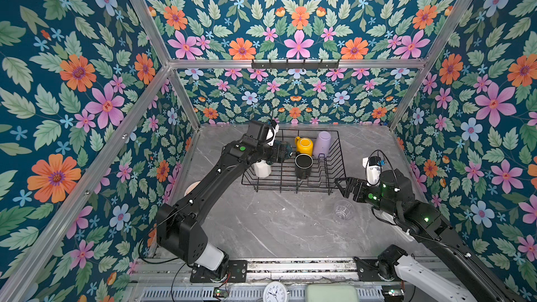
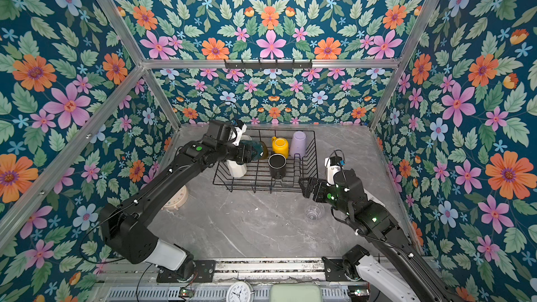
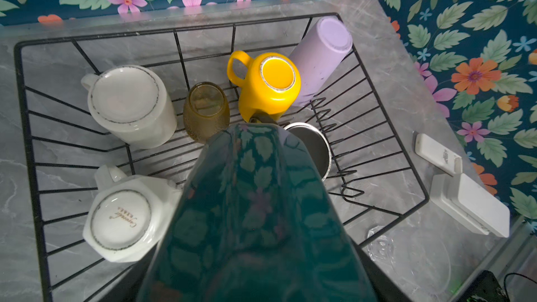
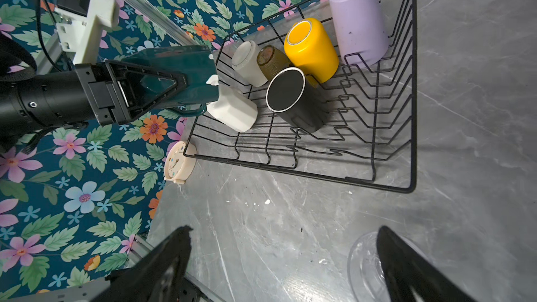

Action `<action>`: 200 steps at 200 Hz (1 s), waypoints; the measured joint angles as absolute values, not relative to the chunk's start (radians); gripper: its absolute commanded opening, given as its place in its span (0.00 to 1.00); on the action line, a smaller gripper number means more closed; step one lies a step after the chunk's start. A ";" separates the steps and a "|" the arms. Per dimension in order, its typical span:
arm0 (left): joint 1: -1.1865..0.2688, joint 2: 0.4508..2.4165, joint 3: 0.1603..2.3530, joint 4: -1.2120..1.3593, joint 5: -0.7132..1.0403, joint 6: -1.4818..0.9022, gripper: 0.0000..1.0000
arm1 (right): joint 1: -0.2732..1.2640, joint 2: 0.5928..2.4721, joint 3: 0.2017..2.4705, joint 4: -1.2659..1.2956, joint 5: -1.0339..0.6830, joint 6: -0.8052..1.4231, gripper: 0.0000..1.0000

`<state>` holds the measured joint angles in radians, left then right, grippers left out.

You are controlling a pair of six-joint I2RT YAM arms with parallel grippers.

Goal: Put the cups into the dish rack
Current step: 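Lower the green mug upside down into the rack beside the black mug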

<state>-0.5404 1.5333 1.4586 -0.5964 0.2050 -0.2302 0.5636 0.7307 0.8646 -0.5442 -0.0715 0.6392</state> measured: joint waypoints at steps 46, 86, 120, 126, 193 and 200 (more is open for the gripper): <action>-0.566 1.615 1.496 -0.641 0.125 -0.236 0.00 | 0.564 0.717 0.853 -0.557 -0.068 0.623 0.99; -0.578 1.694 1.530 -0.674 0.067 -0.237 0.00 | 0.564 0.698 0.841 -0.566 -0.061 0.614 0.99; -0.589 1.750 1.549 -0.693 0.049 -0.237 0.00 | 0.564 0.691 0.833 -0.572 -0.056 0.606 0.99; -0.590 1.758 1.553 -0.695 0.047 -0.237 0.00 | 0.564 0.691 0.831 -0.572 -0.053 0.606 0.99; -0.598 1.845 1.580 -0.699 0.018 -0.255 0.00 | 0.564 0.698 0.823 -0.574 -0.051 0.599 0.99; -0.598 1.853 1.580 -0.702 0.017 -0.256 0.00 | 0.564 0.698 0.822 -0.575 -0.051 0.599 0.99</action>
